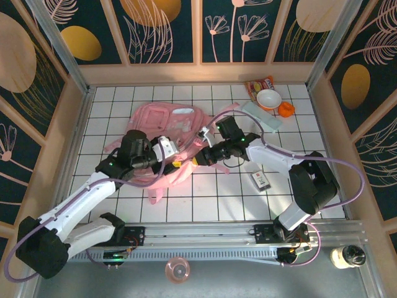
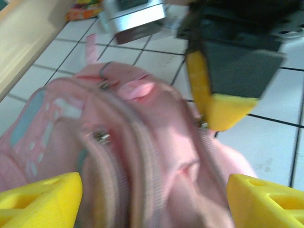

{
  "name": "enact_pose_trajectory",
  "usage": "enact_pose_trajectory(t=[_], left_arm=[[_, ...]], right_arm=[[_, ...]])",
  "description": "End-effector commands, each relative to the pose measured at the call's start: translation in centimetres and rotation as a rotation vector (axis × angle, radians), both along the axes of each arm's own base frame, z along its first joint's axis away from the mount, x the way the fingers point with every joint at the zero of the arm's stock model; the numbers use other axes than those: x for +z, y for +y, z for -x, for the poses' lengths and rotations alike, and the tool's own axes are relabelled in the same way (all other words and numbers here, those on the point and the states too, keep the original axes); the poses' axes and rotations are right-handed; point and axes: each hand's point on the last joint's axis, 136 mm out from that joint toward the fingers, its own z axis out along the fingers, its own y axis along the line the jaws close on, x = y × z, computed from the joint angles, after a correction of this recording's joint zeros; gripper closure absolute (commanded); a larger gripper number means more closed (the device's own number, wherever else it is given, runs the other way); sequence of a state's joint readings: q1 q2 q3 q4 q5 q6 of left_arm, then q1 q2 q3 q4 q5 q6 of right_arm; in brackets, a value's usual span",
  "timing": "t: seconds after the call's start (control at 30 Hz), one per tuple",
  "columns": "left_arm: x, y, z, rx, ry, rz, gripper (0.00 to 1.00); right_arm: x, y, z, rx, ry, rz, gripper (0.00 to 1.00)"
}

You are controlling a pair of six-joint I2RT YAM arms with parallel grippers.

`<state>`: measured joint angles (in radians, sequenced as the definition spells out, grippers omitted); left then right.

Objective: Pack books, pencil case, and school supplies into a backpack

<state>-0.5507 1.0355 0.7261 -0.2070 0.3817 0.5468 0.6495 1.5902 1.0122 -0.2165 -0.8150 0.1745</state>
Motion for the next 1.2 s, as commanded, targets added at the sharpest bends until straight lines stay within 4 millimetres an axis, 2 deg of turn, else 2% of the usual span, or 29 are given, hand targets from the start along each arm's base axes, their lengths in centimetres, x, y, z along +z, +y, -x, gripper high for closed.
enact_pose_trajectory(t=[0.0, 0.07, 0.13, 0.17, 0.2, 0.23, 0.3, 0.33, 0.4, 0.47, 0.6, 0.77, 0.87, 0.93, 0.97, 1.07, 1.17], left_arm=[[-1.7, -0.8, 1.4, -0.083, 0.007, -0.08, 0.2], [-2.3, -1.2, 1.0, -0.077, 0.012, -0.091, 0.21], [-3.4, -0.9, 0.0, -0.03, -0.009, -0.146, 0.3], [-3.9, -0.6, -0.4, -0.016, -0.014, -0.17, 0.42], [-4.3, -0.3, -0.8, 0.01, -0.023, -0.191, 0.6], [-4.3, -0.1, -1.0, 0.023, -0.031, -0.202, 0.73], [-3.7, 0.2, -1.0, 0.033, -0.049, -0.193, 0.94], [-3.4, 0.2, -0.9, 0.028, -0.061, -0.192, 1.0], [-3.3, 0.6, -0.7, 0.026, -0.075, -0.209, 1.0], [-3.3, 0.9, -0.5, 0.026, -0.073, -0.225, 1.0], [-2.8, 0.4, 0.0, -0.007, -0.07, -0.198, 1.0], [-2.1, -0.4, 0.2, -0.042, -0.068, -0.163, 1.0], [-1.4, -0.7, 0.1, -0.045, -0.078, -0.141, 1.0], [-1.2, -0.7, 0.0, -0.04, -0.081, -0.133, 1.0], [-1.1, -0.8, 0.0, -0.036, -0.083, -0.128, 1.0], [-1.0, -0.9, 0.1, -0.037, -0.077, -0.109, 1.0], [-0.6, -1.2, 0.1, -0.037, -0.077, -0.085, 1.0]], right_arm=[[3.9, 1.2, 0.4, 0.062, 0.019, -0.123, 1.0], [4.2, 1.2, 0.5, 0.069, 0.026, -0.132, 1.0], [4.6, 1.3, 0.7, 0.077, 0.022, -0.141, 1.0], [4.6, 1.2, 0.7, 0.075, 0.021, -0.142, 1.0], [4.7, 1.0, 0.6, 0.075, 0.015, -0.143, 1.0], [4.5, 0.7, 0.4, 0.067, 0.011, -0.136, 1.0], [3.3, -0.3, -0.3, 0.029, 0.017, -0.083, 1.0], [2.3, -1.0, -0.6, 0.014, 0.029, -0.052, 1.0], [0.5, -2.1, -0.9, -0.006, 0.064, 0.003, 1.0], [-0.5, -2.3, -0.4, 0.016, 0.1, 0.02, 1.0], [0.4, -1.2, 0.9, 0.086, 0.148, -0.062, 0.92], [0.8, -0.6, 1.0, 0.096, 0.166, -0.115, 0.86], [0.1, -0.5, 1.1, 0.089, 0.178, -0.109, 0.85], [-0.5, -0.4, 1.1, 0.083, 0.181, -0.086, 0.93], [-0.5, -0.4, 1.2, 0.084, 0.182, -0.082, 0.93], [-0.9, -0.2, 1.5, 0.094, 0.16, -0.058, 0.86], [-1.3, 0.1, 1.4, 0.093, 0.146, -0.045, 0.82]])
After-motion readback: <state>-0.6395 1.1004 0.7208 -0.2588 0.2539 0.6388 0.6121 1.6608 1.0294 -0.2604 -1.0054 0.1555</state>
